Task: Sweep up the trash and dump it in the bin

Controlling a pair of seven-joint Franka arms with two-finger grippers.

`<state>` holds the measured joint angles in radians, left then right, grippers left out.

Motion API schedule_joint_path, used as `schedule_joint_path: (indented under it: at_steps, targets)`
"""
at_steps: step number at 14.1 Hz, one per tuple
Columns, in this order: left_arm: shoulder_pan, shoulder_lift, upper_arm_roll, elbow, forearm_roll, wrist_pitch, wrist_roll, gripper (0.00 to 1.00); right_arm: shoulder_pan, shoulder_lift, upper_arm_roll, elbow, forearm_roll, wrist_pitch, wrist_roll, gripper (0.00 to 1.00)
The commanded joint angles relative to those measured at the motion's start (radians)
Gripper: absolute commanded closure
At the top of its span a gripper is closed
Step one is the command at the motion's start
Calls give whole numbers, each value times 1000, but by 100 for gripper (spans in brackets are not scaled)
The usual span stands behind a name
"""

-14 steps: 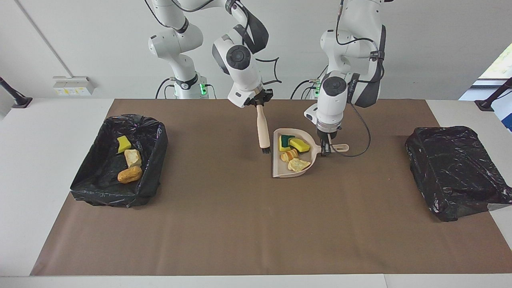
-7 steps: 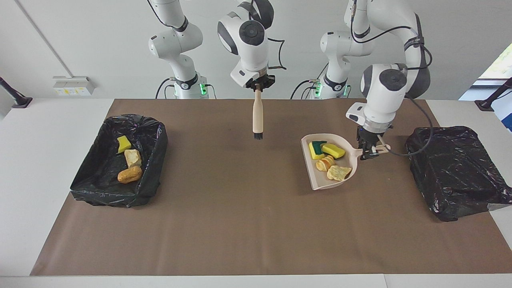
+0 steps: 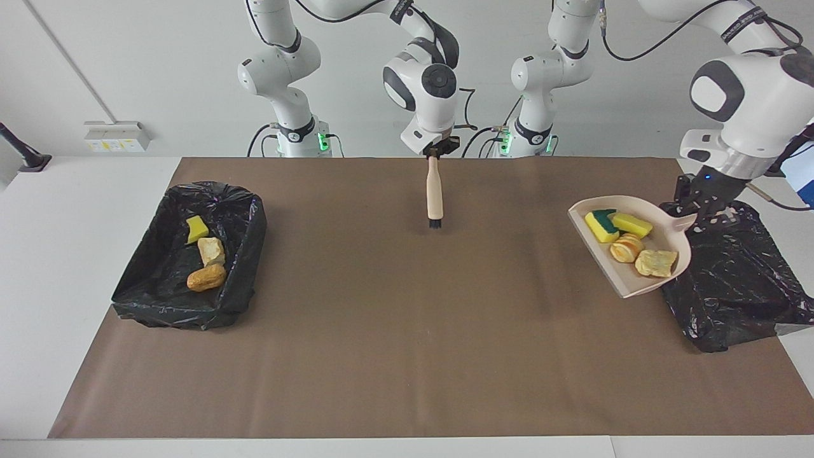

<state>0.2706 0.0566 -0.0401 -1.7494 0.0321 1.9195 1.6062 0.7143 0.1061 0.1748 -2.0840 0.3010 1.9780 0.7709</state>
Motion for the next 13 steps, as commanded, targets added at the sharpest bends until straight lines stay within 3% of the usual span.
schedule_joint_path:
  at_steps: [1,3,5,8,11,12,13]
  targets:
    - [140,60,-15,97,-14,-30,134,100,-4,-16,0,-41,-34,38,-16,100]
    - [215,130,-15,241,-17,-95,227,100,-1,-13,0,-60,-54,64,-15,100]
    - [245,169,-11,290,18,-102,268,100,-1,-17,0,-83,-56,65,-22,100]
    - [263,242,-18,366,153,-2,369,100,-6,-5,0,-93,-56,84,-30,100]
    - [268,255,-18,357,357,184,470,100,-7,-3,0,-91,-54,91,-28,100]
    - [262,253,-18,346,397,220,478,100,-10,-2,0,-91,-51,99,-31,77]
    - [260,252,-18,323,438,243,475,100,-10,1,2,-93,-51,110,-33,61]
